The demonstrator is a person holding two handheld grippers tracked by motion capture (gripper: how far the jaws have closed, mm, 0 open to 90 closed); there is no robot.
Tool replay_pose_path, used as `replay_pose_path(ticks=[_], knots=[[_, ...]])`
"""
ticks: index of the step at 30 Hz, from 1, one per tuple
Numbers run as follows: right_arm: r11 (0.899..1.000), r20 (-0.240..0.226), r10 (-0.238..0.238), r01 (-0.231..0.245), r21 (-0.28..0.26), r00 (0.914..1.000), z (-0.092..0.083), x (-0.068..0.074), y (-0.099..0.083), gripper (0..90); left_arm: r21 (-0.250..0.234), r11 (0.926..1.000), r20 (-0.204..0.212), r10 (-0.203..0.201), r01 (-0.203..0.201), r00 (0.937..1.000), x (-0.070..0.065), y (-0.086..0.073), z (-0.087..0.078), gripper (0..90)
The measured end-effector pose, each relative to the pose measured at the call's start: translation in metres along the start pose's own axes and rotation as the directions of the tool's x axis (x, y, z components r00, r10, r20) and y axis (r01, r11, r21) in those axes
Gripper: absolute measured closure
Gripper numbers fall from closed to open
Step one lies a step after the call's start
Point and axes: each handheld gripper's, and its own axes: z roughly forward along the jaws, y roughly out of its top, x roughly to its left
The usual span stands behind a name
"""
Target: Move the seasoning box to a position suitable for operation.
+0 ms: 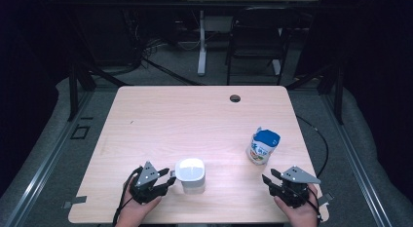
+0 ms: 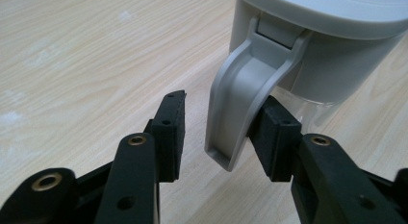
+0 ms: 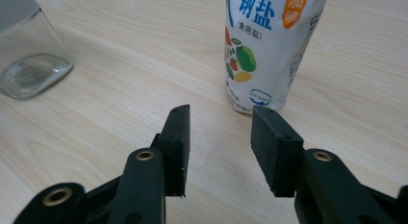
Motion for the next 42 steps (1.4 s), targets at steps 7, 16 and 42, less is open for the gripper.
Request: replay_pose_path(ticks=[7,16,42], knots=[[1.0,-0.039,0.013,-0.014,-0.012,0.9992,-0.001,0.006,0.003,51.7,-0.03,0.999,0.019,-0.032,0.033,0.9993,0.0,0.0,-0.015,54.9],[1.0,-0.059,0.002,-0.003,-0.031,0.9983,-0.007,0.012,0.011,54.0,-0.055,0.9947,0.041,-0.085,0.088,0.9955,0.005,0.002,-0.03,49.6],[0.983,-0.178,-0.167,0.177,0.042,0.9698,0.028,0.072,0.079,69.6,0.02,0.9962,0.045,-0.086,0.085,0.9953,0.019,0.054,-0.027,56.5]])
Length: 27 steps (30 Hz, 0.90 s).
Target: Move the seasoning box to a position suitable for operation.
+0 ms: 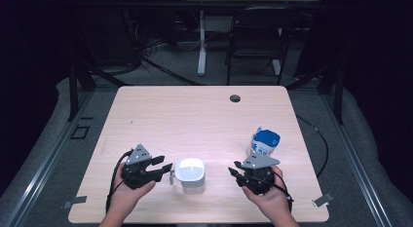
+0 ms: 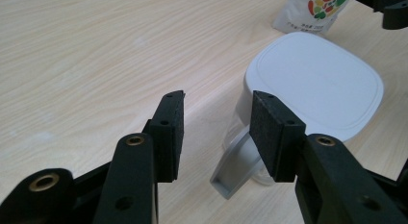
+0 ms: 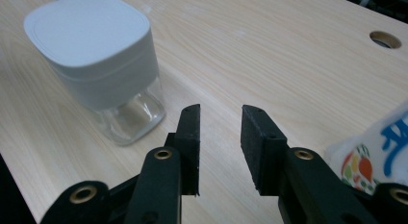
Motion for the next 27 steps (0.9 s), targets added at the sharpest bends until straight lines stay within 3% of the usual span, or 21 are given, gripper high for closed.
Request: replay_pose_path(ticks=[4,9,13,18,21,27], knots=[[1.0,-0.009,-0.028,0.028,0.002,0.9996,0.006,0.006,0.011,69.7,-0.009,0.9999,0.013,-0.014,0.014,0.9998,0.0,0.005,0.001,56.8],[1.0,-0.036,-0.025,0.025,-0.002,0.9991,0.012,0.007,0.019,69.6,-0.02,0.9991,0.026,-0.037,0.037,0.999,0.007,0.009,0.0,61.0],[1.0,-0.054,-0.013,0.012,-0.011,0.9985,0.017,0.006,0.021,66.5,-0.013,0.9997,0.027,-0.018,0.019,0.9995,0.007,0.012,-0.002,60.5],[1.0,-0.077,-0.012,0.012,-0.004,0.997,0.019,0.011,0.022,70.7,-0.021,0.9997,0.035,-0.012,0.012,0.9993,0.006,0.01,-0.004,61.3],[1.0,-0.066,-0.028,0.028,0.0,0.9974,0.02,0.016,0.022,71.6,-0.033,0.9994,0.046,-0.005,0.007,0.9989,0.003,0.007,-0.006,62.4],[1.0,-0.062,-0.024,0.023,-0.013,0.9978,0.017,0.021,0.018,74.7,-0.025,0.9996,0.021,0.016,-0.016,0.9997,-0.003,0.002,-0.006,69.5]])
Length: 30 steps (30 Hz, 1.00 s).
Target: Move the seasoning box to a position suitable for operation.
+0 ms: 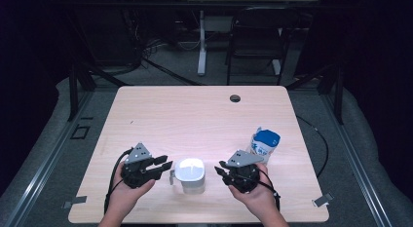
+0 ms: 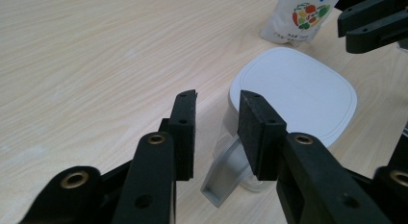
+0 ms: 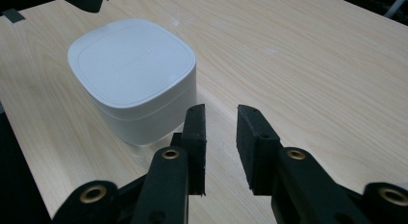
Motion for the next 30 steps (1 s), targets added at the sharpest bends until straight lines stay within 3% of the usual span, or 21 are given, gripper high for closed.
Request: replay_pose_path(ticks=[9,15,30], knots=[[1.0,-0.024,0.018,-0.018,-0.018,0.9996,0.003,0.002,-0.006,80.8,0.017,0.9995,0.004,0.026,-0.026,0.9997,-0.006,0.0,0.002,83.6],[1.0,-0.023,-0.019,0.018,-0.026,0.9996,0.007,0.009,-0.007,87.1,0.008,0.9993,0.016,0.037,-0.037,0.9992,-0.011,0.001,0.003,90.0],[0.999,-0.055,-0.032,0.031,-0.013,0.998,0.015,0.017,-0.007,89.5,0.014,0.9986,0.028,0.051,-0.051,0.9983,-0.019,0.003,0.008,90.0]])
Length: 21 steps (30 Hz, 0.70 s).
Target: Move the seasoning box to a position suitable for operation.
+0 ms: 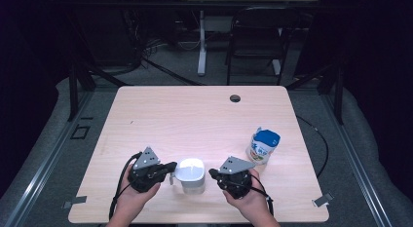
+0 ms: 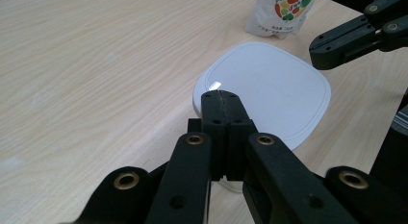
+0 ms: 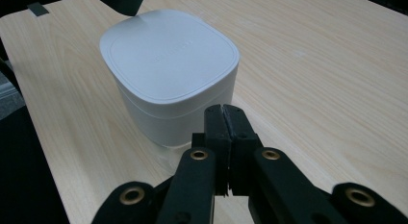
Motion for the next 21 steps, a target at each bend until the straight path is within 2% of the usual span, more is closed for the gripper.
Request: replay_pose_path(ticks=[21], knots=[[1.0,-0.023,0.009,-0.009,0.001,0.9997,0.0034,0.003,-0.0013,88.5,-0.008,0.9999,0.011,-0.014,0.014,0.9998,-0.0007,0.0016,0.0041,90.0]])
